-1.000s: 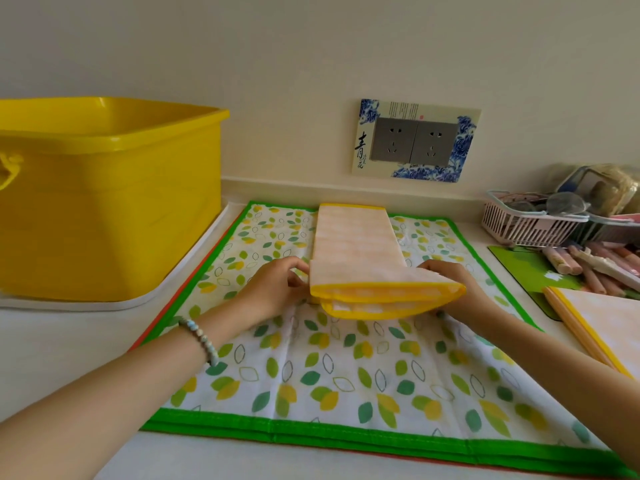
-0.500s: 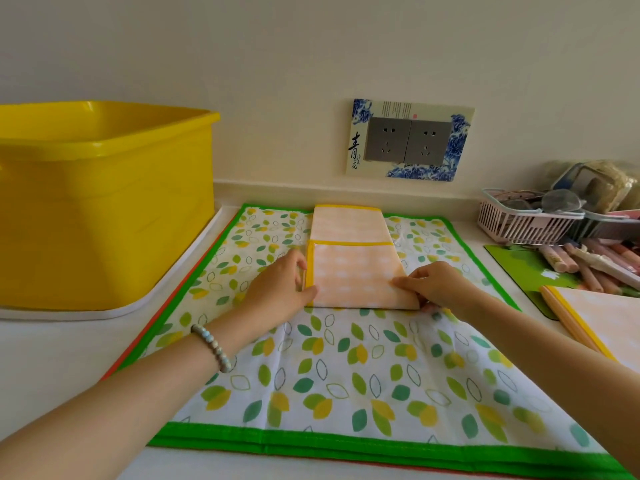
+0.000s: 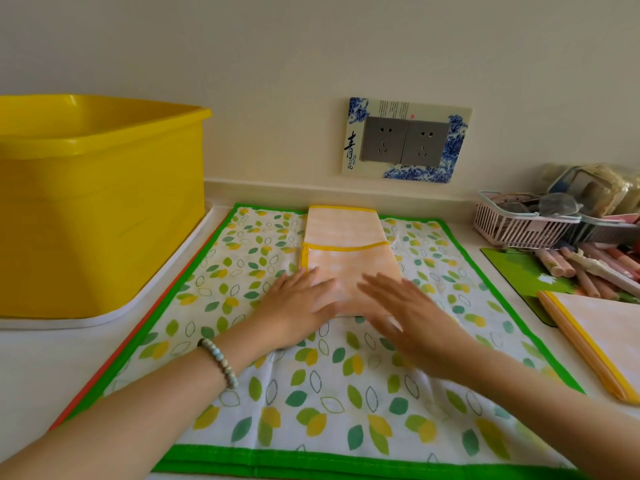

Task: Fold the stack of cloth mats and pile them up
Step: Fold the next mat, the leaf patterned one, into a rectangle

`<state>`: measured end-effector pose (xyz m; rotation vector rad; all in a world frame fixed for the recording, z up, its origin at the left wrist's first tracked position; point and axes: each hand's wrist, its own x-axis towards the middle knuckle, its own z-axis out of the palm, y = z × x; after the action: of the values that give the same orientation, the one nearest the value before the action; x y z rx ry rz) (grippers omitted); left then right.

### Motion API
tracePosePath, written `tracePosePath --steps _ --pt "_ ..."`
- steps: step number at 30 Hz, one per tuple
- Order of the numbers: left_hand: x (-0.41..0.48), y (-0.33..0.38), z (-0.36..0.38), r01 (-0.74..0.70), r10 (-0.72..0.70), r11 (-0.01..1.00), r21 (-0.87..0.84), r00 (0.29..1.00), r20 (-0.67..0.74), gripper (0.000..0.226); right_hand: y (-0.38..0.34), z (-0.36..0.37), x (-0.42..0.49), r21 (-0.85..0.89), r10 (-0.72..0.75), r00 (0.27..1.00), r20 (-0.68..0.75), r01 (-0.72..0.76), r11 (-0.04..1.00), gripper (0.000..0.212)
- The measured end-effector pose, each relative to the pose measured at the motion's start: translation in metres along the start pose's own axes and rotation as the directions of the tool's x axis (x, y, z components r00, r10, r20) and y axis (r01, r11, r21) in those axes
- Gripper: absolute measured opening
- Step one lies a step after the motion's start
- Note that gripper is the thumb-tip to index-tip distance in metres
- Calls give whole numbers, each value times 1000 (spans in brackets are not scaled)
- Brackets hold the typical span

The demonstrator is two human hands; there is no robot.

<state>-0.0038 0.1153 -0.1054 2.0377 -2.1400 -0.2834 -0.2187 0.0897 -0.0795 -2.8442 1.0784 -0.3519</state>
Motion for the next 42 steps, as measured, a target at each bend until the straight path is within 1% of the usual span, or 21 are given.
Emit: tracePosePath --steps 2,4,7,11,15,20,23,26,28,30,33,35,39,42 --pt "0 1 0 -5 5 1000 10 1000 -2 57 -5 7 -7 25 -29 988 149 26 999 60" --pt "0 2 0 -3 3 1000 25 1000 3 56 -8 9 -11 54 -48 977 206 38 998 68" --pt "0 1 -2 -1 1 999 40 1000 16 56 -5 8 -11 64 -71 972 224 58 996 68" --pt "-1 0 -1 -3 2 999 38 1000 28 56 10 4 -17 22 -72 961 266 69 997 65" --pt "-2 -1 -1 -2 2 1000 28 999 33 55 38 -6 -35 -24 -25 953 303 34 999 63" --pt "-2 -1 -1 -3 2 999 33 999 33 55 53 -11 -46 17 13 938 347 -20 1000 62" --pt "-1 -1 0 0 -2 999 46 999 41 56 49 -18 -40 66 31 950 311 -54 996 63" --pt "1 -2 2 5 -6 999 42 999 35 57 47 -27 -30 107 94 986 137 -109 988 55" --pt "1 -3 2 8 -9 999 35 999 34 58 45 -28 -22 102 72 995 65 -78 992 47" --pt "1 -3 2 9 -10 1000 19 1000 25 59 44 -27 -13 78 38 997 74 -43 996 48" --pt "0 -3 3 2 -3 1000 -31 1000 -12 59 47 -21 -3 -38 1 993 120 4 999 49" --pt "-2 -5 3 -15 14 997 -72 1000 -24 57 49 -19 1 -84 -6 992 129 17 996 48" --pt "-7 -17 -2 -45 45 993 -109 999 1 57 51 -18 5 -135 -1 993 119 17 991 48" --pt "-7 -23 -5 -28 32 994 -108 999 35 55 51 -17 9 -158 -3 995 97 19 987 42"
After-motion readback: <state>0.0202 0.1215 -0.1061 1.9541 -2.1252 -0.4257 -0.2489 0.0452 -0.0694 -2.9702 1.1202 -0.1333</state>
